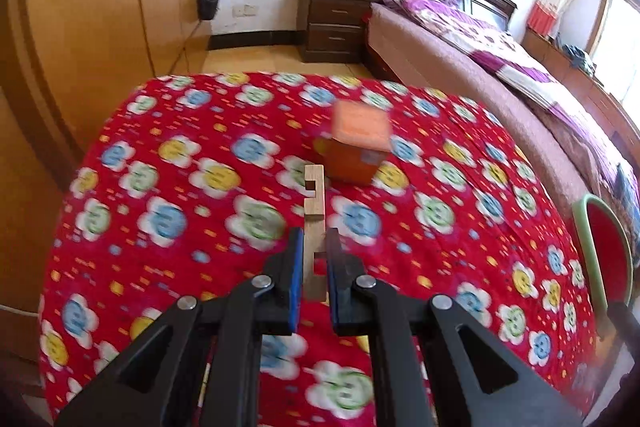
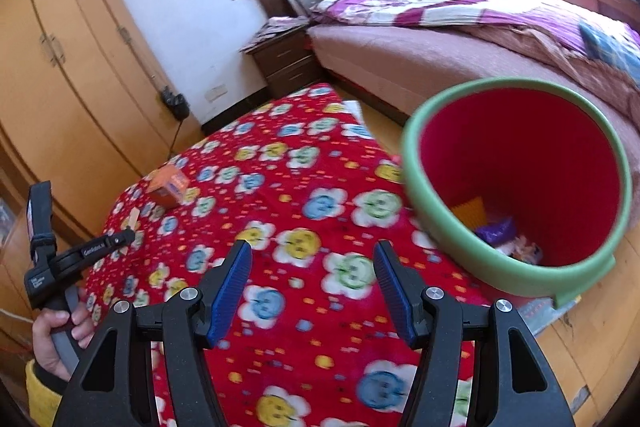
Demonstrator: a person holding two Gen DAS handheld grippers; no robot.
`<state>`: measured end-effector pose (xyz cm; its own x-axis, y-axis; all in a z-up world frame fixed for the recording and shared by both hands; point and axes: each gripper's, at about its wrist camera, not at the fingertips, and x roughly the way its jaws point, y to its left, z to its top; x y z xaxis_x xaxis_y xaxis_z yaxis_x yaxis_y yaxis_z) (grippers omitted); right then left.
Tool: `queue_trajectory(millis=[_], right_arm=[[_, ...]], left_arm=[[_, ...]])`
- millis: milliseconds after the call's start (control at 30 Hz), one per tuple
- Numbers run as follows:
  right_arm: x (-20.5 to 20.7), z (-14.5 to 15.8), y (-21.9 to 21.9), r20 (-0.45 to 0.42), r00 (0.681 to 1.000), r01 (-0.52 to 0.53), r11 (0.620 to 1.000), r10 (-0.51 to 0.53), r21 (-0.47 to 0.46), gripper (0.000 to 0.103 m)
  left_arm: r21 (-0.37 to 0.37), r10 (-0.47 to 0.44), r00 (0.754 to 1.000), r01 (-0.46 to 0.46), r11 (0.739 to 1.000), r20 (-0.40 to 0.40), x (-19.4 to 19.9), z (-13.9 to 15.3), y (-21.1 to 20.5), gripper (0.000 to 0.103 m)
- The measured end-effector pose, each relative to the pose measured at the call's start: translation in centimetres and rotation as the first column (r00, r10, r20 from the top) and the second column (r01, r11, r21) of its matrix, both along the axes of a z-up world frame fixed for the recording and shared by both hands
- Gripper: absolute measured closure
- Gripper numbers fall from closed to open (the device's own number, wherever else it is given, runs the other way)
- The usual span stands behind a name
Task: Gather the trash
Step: 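Grasp the orange cardboard box with the right tool while the left tool holds the wooden piece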
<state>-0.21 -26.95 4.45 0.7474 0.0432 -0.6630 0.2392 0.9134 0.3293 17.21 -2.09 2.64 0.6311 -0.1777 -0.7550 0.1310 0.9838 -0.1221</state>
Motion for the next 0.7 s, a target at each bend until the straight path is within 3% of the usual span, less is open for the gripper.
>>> queue_trajectory(millis=[367,700], right_arm=[[7.1,1.7,6.4,0.014,0.988,-0.153,0.987,0.154,-0.044,0.038],[14.6,-0.1,12.4,-0.039,0.967,-0.252,0.966,0.25,-0.054,0.038]], left_arm=[[-0.008,0.139,0.99,-0.139,0.99,0.038,3.7,0.3,6.2,0.093],[-0.009,0.244,0.97,-0.244,0.97,0.016,6.0,-1.9,9.3,0.093]])
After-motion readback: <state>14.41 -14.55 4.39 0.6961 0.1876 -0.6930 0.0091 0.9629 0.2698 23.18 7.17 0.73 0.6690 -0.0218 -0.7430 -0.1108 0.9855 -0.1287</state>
